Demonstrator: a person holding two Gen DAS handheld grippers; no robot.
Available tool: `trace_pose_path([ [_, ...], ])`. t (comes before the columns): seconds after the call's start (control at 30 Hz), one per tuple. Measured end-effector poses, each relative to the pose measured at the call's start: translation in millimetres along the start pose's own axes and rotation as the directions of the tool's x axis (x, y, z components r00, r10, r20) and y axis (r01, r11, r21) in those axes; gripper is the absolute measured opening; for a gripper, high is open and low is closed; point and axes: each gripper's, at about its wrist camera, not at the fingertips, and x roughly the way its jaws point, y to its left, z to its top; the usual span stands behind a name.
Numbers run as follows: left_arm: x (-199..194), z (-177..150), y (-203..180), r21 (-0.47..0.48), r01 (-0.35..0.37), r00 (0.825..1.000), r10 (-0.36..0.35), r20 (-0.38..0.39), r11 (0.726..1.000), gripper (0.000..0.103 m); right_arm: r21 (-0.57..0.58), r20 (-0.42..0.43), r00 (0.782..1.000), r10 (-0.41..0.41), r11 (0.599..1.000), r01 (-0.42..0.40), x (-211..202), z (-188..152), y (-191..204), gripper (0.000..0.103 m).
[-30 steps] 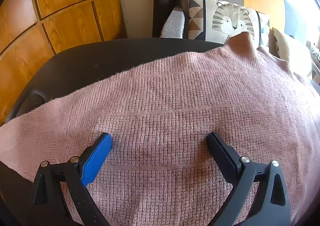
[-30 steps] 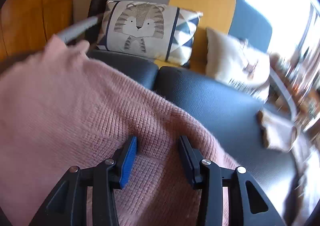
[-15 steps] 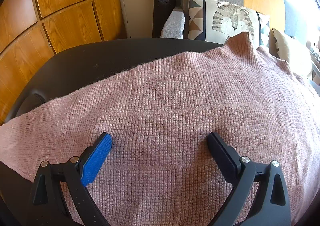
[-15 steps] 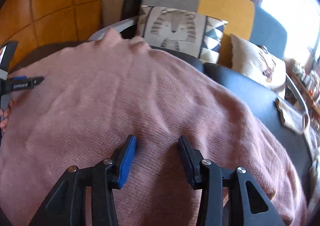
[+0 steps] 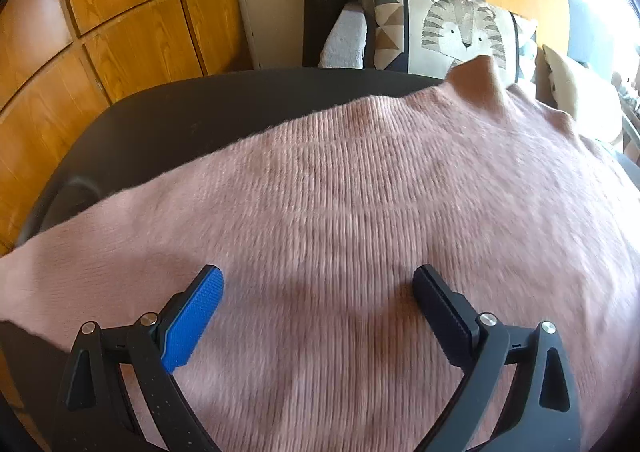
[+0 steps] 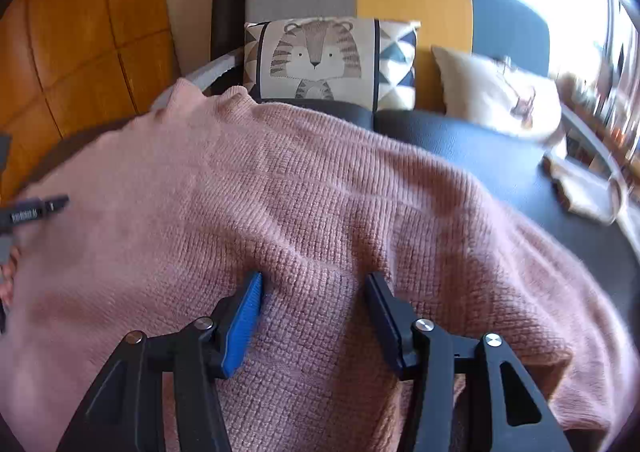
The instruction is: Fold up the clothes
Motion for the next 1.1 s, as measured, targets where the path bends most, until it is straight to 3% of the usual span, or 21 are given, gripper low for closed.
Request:
trace_pose_path([
  [0.1,-27,-26,6,0.000,0.072,0.997,-0.072,-0.001,0.997,0.097,0.096,0.001,0.996,0.087,0.992,-0.086,-21,3,-15,0.052],
  [0.23,-47,-69,19,0.007,0.110,0.994,-0.110,-0.026,0.994,0.097,0.243,0.109,0.976,0.187,0.947,-0.209,-80,-21,-36,0.053],
  [0.4,-65,-107,20,0.098,0.052,0.997,-0.057,0.049,0.994,0.097,0.305,0.004,0.985,0.173,0.938,-0.166,-123,-74,-58,0.053],
  [0.57,-72,-120,34,0.072,0.046,0.997,-0.050,0.064,0.996,0.098,0.248,-0.122,0.981,0.148,0.962,-0.115,-148,-125,-50,0.053],
  [0.77,-69,-124,38,0.062,0.056,0.996,-0.060,0.063,0.997,0.098,0.246,-0.135,0.973,0.187,0.958,-0.150,-171,-168,-38,0.051],
  [0.87,-69,-124,38,0.072,0.057,0.996,-0.061,0.062,0.996,0.098,0.255,-0.149,0.962,0.229,0.949,-0.187,-174,-177,-30,0.043],
  [0.93,-68,-123,38,0.088,0.060,0.996,-0.066,0.065,0.994,0.098,0.231,-0.180,0.954,0.240,0.953,-0.197,-171,-183,-20,0.024],
  [0.97,-69,-124,39,0.099,0.061,0.995,-0.068,0.066,0.993,0.098,0.194,-0.199,0.956,0.216,0.965,-0.177,-168,-186,-15,0.011],
  [1.0,-69,-124,40,0.109,0.062,0.995,-0.070,0.067,0.992,0.098,0.150,-0.205,0.961,0.185,0.976,-0.156,-167,-188,-11,0.006],
  [1.1,-69,-125,44,0.127,0.071,0.994,-0.080,0.070,0.989,0.098,0.114,-0.204,0.969,0.138,0.987,-0.116,-177,-188,-17,0.006],
])
